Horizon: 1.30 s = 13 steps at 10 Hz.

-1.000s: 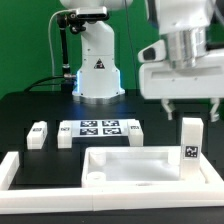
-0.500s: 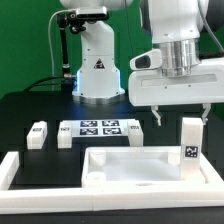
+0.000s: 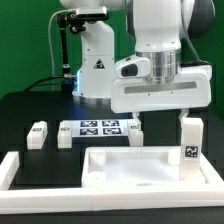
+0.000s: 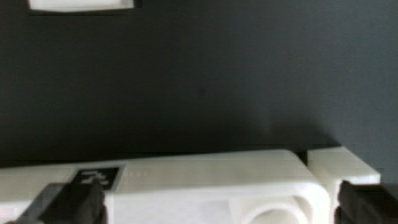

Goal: Assemble desk

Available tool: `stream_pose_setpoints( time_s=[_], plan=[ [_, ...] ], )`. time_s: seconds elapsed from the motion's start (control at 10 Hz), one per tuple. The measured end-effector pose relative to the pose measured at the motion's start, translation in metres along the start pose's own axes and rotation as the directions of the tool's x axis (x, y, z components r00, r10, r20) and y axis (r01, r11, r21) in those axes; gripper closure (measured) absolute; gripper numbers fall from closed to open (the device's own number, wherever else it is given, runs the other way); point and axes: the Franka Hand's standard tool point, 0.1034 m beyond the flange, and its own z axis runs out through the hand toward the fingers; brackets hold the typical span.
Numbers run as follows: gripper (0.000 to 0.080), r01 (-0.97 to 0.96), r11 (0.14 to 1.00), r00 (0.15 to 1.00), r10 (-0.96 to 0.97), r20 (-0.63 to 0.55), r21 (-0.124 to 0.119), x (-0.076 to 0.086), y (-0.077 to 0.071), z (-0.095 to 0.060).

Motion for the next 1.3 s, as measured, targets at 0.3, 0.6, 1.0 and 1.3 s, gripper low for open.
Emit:
stream_pose_setpoints(
  time_s=[0.3, 0.6, 1.0, 1.3],
  plan=[
    [0.0151, 0.012, 1.000, 0.993, -0.013, 0.119, 0.010, -0.010, 0.003, 0.002],
    [0.0151, 0.046, 0.999, 0.917, -0.050, 0.395, 0.018, -0.039, 0.042, 0.021],
    [0.0151, 0.013, 1.000, 0.771, -0.021, 0.636, 0.017, -0.045, 0.039, 0.021],
    [0.0151, -0.009, 1.000, 0.624, -0.002, 0.782, 0.009, -0.060, 0.045, 0.035]
  ],
)
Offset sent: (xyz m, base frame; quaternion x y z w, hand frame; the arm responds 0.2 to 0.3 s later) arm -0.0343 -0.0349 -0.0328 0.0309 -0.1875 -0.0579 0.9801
